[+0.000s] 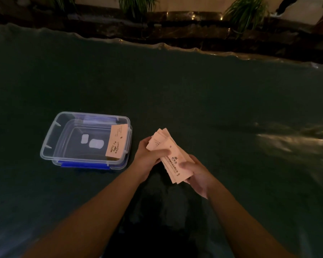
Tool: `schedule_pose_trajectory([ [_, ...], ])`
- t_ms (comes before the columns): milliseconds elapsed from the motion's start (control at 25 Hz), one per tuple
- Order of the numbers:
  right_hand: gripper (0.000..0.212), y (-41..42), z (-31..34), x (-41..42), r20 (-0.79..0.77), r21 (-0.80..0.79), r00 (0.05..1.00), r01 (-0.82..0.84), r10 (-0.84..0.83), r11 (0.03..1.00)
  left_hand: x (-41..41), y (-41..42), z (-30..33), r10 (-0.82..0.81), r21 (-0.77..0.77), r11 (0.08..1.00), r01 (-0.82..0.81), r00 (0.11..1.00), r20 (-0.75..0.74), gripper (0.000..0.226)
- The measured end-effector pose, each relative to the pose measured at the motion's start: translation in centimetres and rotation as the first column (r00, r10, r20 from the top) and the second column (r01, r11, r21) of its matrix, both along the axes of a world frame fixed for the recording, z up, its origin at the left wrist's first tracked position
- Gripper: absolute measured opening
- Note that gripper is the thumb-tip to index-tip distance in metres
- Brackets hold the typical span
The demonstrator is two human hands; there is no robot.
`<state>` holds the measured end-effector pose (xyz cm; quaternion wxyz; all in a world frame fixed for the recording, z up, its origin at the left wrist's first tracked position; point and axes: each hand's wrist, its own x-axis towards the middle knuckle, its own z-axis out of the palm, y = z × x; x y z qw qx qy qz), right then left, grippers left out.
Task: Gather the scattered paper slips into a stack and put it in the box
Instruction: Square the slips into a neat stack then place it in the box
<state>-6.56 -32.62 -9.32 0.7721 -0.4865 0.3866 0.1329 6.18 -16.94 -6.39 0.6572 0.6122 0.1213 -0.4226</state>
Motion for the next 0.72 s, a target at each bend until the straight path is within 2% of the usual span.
schedule_pose_trajectory([
  [40, 0.075, 0.2, 0.0, -0.7, 0.010, 0.006, 1.000, 0.008, -0.008, 1.000, -0.5, 0.0, 0.1, -0.002, -0.007, 1.000, 0.002, 1.000, 0.005, 0.083],
  [120, 0.085, 0.5, 0.1, -1.8, 0.029, 0.017, 1.000, -0.013, 0.012, 1.000, -1.6, 0.0, 0.6, -0.020, -0.024, 1.000, 0.020, 1.000, -0.012, 0.064],
  [200, 0.086, 1.2, 0.3, -2.7, 0.043, 0.021, 0.997, -0.072, 0.071, 0.997, -2.8, 0.1, 1.0, -0.094, -0.025, 0.995, 0.092, 0.993, -0.076, 0.045],
  [240, 0.083, 1.6, 0.4, -3.1, 0.041, 0.006, 0.993, -0.110, 0.110, 0.994, -3.3, 0.3, 1.0, -0.154, -0.005, 0.988, 0.155, 0.983, -0.099, 0.044],
  [280, 0.082, 2.0, 0.6, -3.4, 0.033, -0.025, 0.988, -0.150, 0.151, 0.988, -3.7, 0.6, 0.9, -0.231, 0.023, 0.972, 0.234, 0.968, -0.095, 0.050],
  [440, 0.088, 3.2, 1.5, -3.8, -0.016, -0.269, 0.958, -0.280, 0.286, 0.922, -4.6, 2.3, 0.5, -0.537, 0.145, 0.838, 0.527, 0.843, 0.040, 0.103],
  [520, 0.087, 3.9, 1.9, -3.7, 0.017, -0.361, 0.951, -0.281, 0.307, 0.889, -5.2, 3.0, 0.6, -0.596, 0.180, 0.800, 0.573, 0.793, 0.128, 0.103],
  [720, 0.087, 5.6, 2.7, -3.2, 0.097, -0.555, 0.918, -0.270, 0.384, 0.787, -5.0, 4.8, 0.3, -0.619, 0.251, 0.784, 0.567, 0.685, 0.384, 0.093],
])
